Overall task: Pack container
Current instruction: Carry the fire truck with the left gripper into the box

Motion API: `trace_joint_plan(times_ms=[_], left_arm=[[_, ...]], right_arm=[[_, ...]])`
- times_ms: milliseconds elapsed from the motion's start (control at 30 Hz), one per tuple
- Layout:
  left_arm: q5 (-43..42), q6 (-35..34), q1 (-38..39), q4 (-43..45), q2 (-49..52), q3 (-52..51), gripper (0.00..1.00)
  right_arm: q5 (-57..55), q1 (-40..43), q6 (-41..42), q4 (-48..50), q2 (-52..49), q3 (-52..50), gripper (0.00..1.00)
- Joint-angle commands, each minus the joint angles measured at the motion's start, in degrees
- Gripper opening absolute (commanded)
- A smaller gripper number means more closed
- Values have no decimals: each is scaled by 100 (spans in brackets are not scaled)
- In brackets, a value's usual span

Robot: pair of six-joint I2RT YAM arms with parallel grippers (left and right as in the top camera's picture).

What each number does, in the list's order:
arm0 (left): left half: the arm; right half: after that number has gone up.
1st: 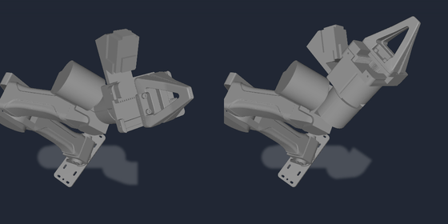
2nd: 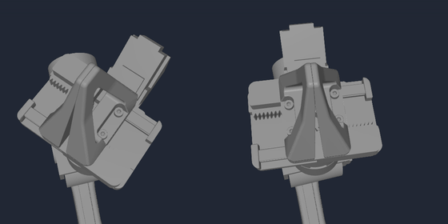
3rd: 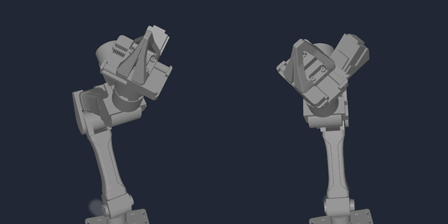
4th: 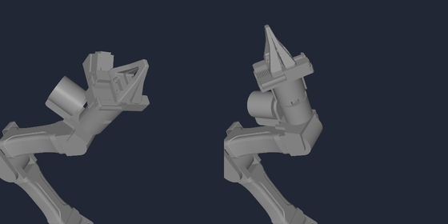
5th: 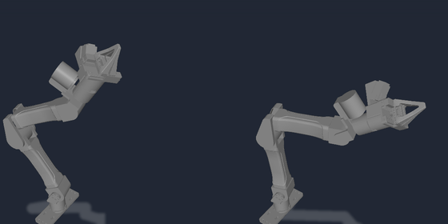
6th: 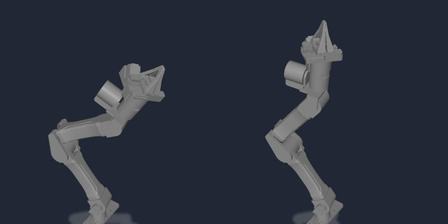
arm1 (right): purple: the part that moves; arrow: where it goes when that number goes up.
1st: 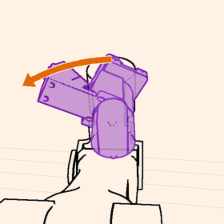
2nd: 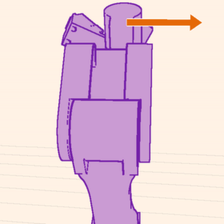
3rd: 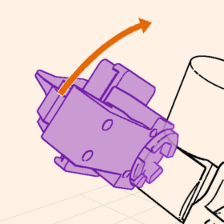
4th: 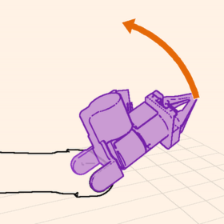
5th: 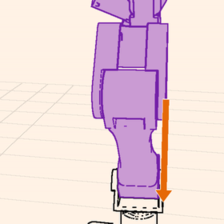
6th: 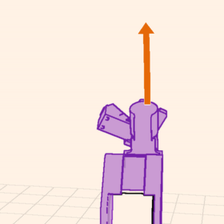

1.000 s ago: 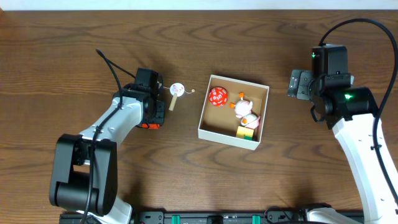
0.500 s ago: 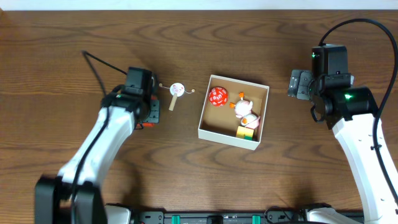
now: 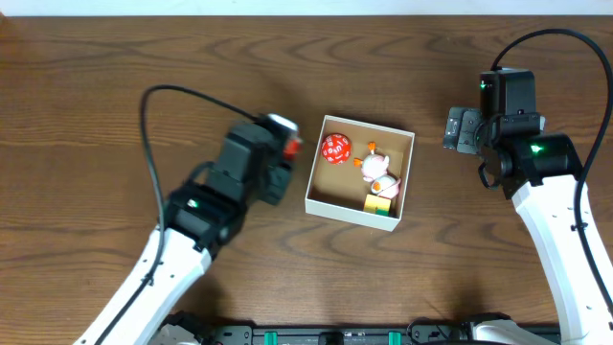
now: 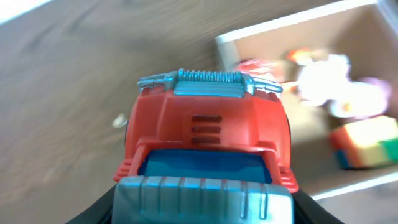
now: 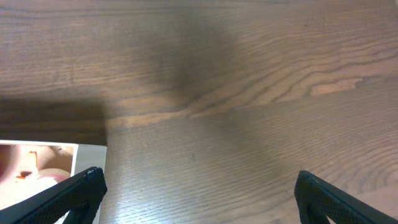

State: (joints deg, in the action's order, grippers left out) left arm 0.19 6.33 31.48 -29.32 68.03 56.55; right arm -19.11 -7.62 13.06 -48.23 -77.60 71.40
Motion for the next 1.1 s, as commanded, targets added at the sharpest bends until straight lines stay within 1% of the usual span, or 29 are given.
trace_joint_plan(times_ms=[0,133,233,467,833,1067], left_arm=[[-122,656,518,166,39,149,26],[-122,1353,1049,396,251,149,26],[-122,2015,1322,439,461,149,26],[-122,3045,1517,509,1062,149,26],[-120,3425,1517,1373,1821,149,26],[-118,3464,1515,1266,1899,149,26]], right_arm=[[-76,48,85,-4,76,33,99],[-79,48,85,-4,76,33,99],[-79,48,85,-4,76,33,99],[-76,48,85,-4,76,33,99],[-76,48,85,-4,76,33,99],[-76,48,85,-4,76,33,99]])
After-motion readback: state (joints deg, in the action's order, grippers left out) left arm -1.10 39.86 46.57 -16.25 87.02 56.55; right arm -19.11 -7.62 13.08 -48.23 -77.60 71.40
